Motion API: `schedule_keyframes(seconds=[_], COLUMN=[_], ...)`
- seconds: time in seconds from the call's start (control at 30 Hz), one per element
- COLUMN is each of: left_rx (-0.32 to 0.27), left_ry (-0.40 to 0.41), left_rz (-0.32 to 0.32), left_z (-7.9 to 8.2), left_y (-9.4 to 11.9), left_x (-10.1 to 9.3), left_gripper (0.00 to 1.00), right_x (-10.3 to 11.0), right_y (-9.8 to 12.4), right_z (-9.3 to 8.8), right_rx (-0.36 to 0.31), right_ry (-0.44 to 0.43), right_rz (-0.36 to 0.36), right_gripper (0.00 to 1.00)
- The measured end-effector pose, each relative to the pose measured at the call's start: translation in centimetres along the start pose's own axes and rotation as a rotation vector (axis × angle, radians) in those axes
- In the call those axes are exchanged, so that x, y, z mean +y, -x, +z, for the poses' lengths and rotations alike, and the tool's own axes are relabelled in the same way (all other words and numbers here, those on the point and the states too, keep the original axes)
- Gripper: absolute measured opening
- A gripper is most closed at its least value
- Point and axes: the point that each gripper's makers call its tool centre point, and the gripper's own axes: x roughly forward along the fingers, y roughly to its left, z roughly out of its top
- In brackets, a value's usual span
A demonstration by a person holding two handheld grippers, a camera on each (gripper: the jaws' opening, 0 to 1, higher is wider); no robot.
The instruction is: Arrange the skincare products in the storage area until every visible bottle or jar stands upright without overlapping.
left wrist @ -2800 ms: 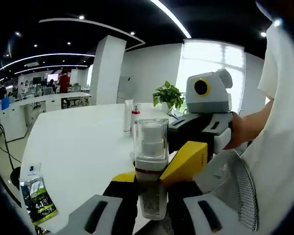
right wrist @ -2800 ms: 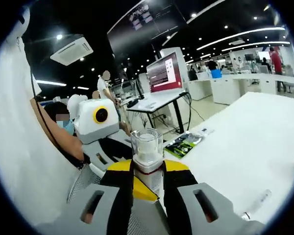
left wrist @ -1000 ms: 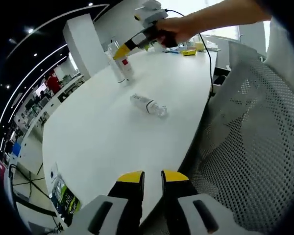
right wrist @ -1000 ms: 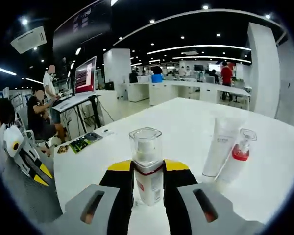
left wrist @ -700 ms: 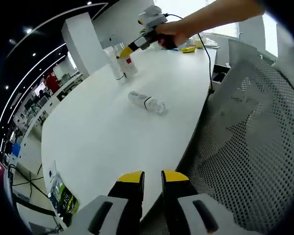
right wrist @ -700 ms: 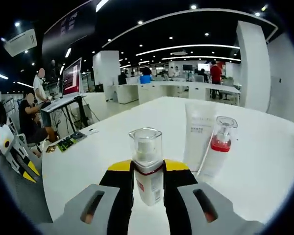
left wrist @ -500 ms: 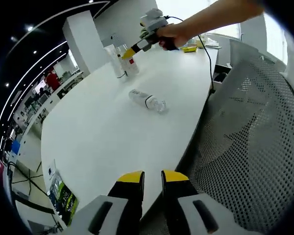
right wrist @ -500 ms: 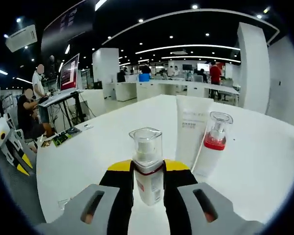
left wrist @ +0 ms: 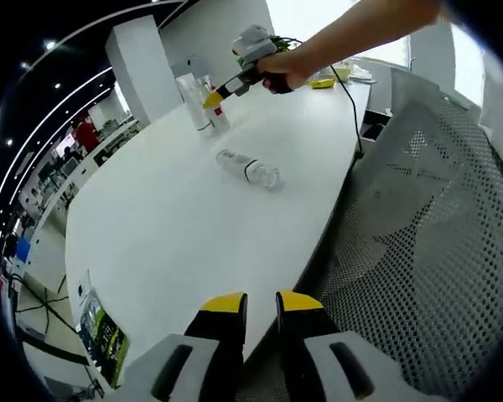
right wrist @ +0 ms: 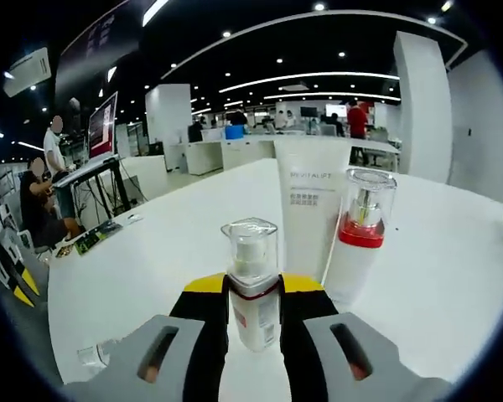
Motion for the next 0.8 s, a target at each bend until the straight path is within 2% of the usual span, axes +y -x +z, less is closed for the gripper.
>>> schedule_keyframes(seconds=[0.3, 0.47, 0.6, 0.73, 0.8], left_rx=[0.005, 0.005, 0.005, 0.005, 0.008], left_ry=[0.010, 0.010, 0.013, 0.013, 0.012], left_rz=[0.002, 0.004, 0.007, 0.005, 0.005], left_z=[-0.2, -0.2, -0.3, -0.3, -0.4], left_y=[0.0, 0.0, 0.1, 0.0, 0.0], left_x=[0.1, 0.2, 0.3, 0.3, 0.3], left_gripper=[0.14, 0.14, 0.14, 0.14, 0.14], right_x=[-1.0, -1.3, -2.0, -1.4, -1.0], right_y=[-0.7, -1.2, -1.3, -1.5, -1.7], right_z=[-0.2, -0.1, -0.3, -0.3, -0.6], right_rx=[-0.010, -0.051, -0.074, -0.095, -0.083], right_ry=[0.053, -0.001, -0.005, -0.009, 0.007], right_rz=[-0.002, 0.002, -0.013, -0.005, -0.003], right_gripper=[0.20, 0.20, 0.20, 0.20, 0.20])
